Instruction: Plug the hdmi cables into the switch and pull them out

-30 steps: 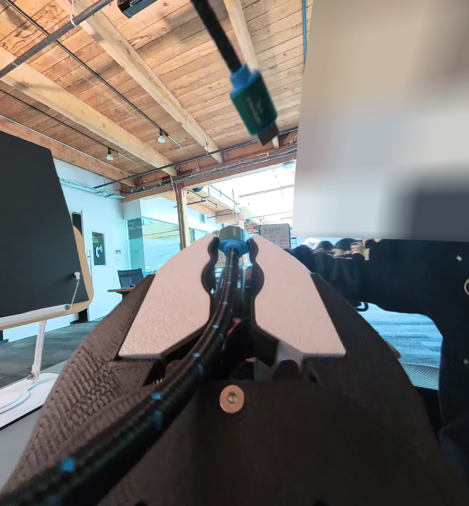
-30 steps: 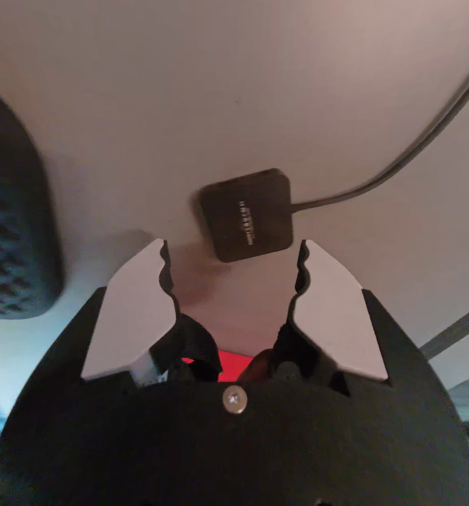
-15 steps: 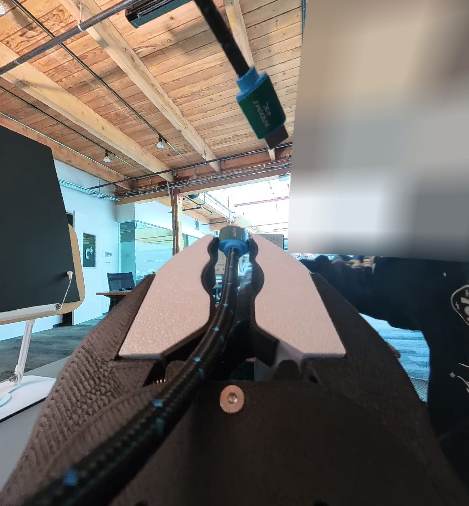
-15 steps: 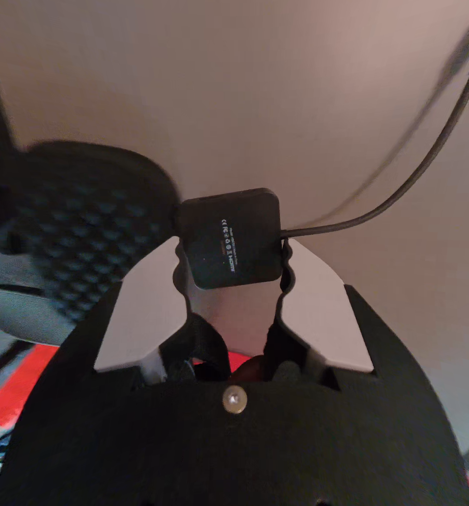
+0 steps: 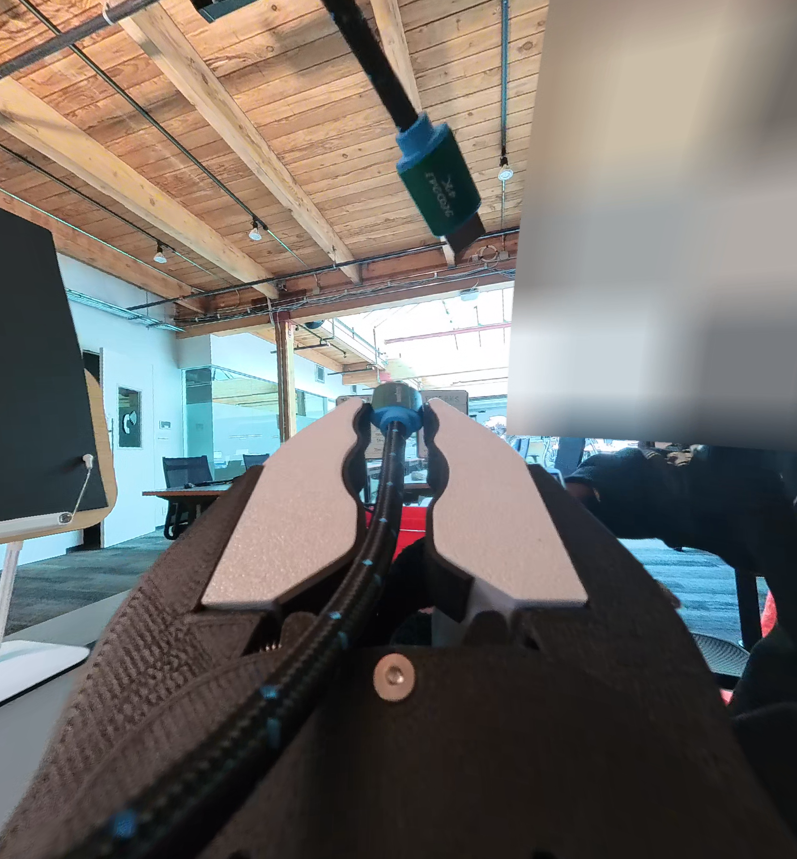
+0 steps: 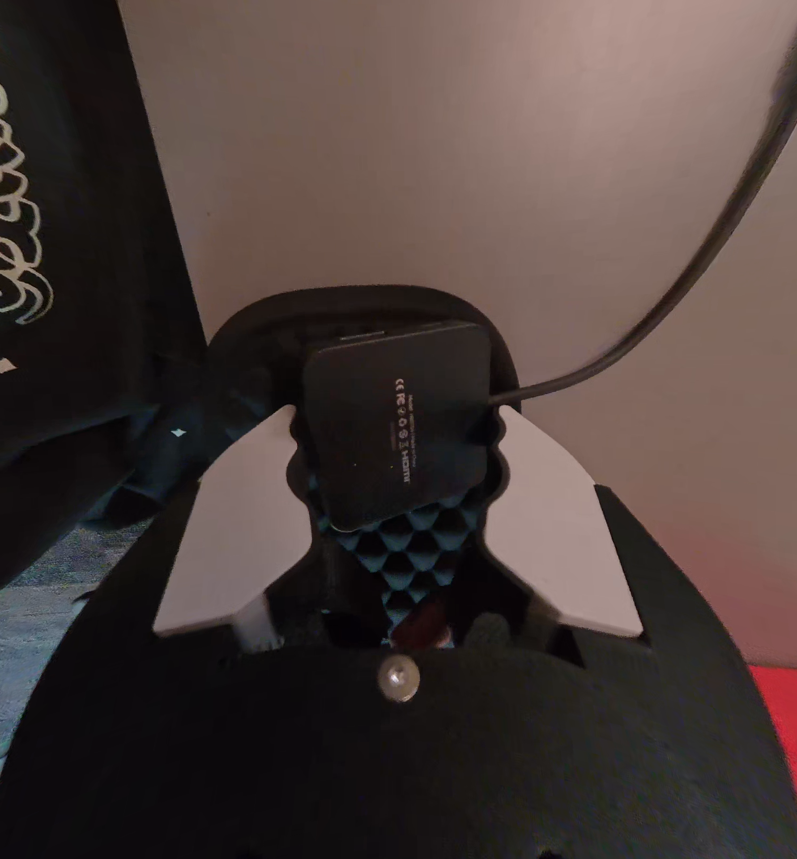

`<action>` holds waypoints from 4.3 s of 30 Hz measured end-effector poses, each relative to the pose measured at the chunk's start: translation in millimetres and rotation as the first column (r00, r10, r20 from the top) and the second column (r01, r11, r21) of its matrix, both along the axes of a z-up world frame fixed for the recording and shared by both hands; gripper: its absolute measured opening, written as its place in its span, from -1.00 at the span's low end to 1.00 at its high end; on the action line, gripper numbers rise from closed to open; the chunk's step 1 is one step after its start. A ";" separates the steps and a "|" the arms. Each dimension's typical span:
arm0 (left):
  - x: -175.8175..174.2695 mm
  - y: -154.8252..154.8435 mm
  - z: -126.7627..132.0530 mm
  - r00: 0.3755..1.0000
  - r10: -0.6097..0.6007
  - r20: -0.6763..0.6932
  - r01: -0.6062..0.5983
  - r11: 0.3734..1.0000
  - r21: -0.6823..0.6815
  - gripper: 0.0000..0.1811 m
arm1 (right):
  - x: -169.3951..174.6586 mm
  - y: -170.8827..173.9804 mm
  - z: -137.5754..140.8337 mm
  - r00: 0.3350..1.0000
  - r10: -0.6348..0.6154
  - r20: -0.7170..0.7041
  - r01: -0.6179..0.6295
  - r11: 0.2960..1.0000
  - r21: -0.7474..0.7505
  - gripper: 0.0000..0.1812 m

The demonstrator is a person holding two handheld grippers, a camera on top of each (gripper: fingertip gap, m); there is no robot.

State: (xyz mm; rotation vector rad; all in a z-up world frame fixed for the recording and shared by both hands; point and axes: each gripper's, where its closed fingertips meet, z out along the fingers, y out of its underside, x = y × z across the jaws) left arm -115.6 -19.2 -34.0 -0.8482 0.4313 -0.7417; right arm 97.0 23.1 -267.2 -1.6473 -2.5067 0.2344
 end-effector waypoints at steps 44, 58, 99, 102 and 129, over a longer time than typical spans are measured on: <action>22.9 4.0 -16.3 0.990 -0.095 -0.107 0.089 0.994 -0.057 -0.77 | -8.9 -0.5 27.3 0.967 -0.128 -0.219 0.135 0.991 0.020 -0.16; 32.6 27.5 -64.6 0.913 -0.094 -0.398 -0.013 0.966 -0.257 -0.77 | -167.0 32.4 104.4 0.520 -0.136 -0.843 0.021 0.989 -0.147 -0.16; 57.4 33.8 -149.0 0.657 -0.221 -0.721 -0.205 0.868 -0.452 -0.77 | -157.2 17.4 61.4 0.600 -0.071 -0.797 -0.015 0.995 -0.100 -0.17; 58.8 35.8 -154.3 0.617 -0.207 -0.760 -0.249 0.864 -0.437 -0.77 | -156.4 20.6 55.7 0.619 -0.044 -0.784 0.002 0.998 -0.055 -0.16; -74.7 -10.1 23.8 0.695 0.694 0.188 -0.717 0.654 0.241 0.13 | 73.1 178.3 226.6 -0.086 -0.090 -0.992 0.942 0.317 -0.111 -0.16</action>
